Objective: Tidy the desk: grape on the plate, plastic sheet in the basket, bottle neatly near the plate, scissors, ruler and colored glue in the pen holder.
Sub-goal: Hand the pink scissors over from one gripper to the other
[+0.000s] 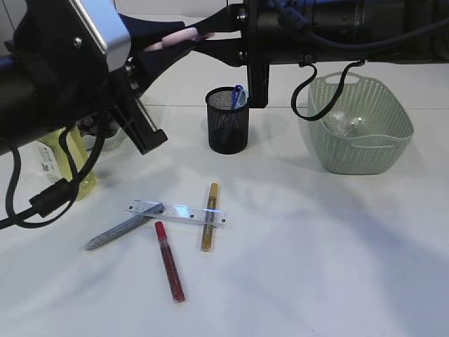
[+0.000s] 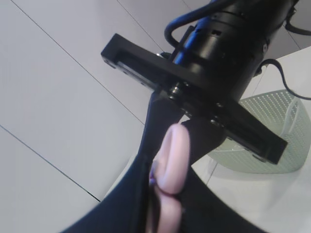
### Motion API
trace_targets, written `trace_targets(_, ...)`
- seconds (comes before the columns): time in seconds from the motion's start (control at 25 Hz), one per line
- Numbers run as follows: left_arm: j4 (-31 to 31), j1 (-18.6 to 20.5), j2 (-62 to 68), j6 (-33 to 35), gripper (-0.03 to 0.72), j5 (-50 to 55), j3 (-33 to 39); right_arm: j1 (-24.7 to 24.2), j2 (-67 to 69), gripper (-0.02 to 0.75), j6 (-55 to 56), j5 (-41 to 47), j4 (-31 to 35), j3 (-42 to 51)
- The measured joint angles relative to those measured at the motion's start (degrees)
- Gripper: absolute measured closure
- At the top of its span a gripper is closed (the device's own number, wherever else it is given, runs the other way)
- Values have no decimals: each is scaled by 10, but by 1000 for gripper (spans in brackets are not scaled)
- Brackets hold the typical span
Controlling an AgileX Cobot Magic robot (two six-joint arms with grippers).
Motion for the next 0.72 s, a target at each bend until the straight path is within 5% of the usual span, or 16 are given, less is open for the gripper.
trace_targets(0.72, -22, 0, 0, 4, 602, -10, 0, 0, 0, 644, -6, 0, 9, 0)
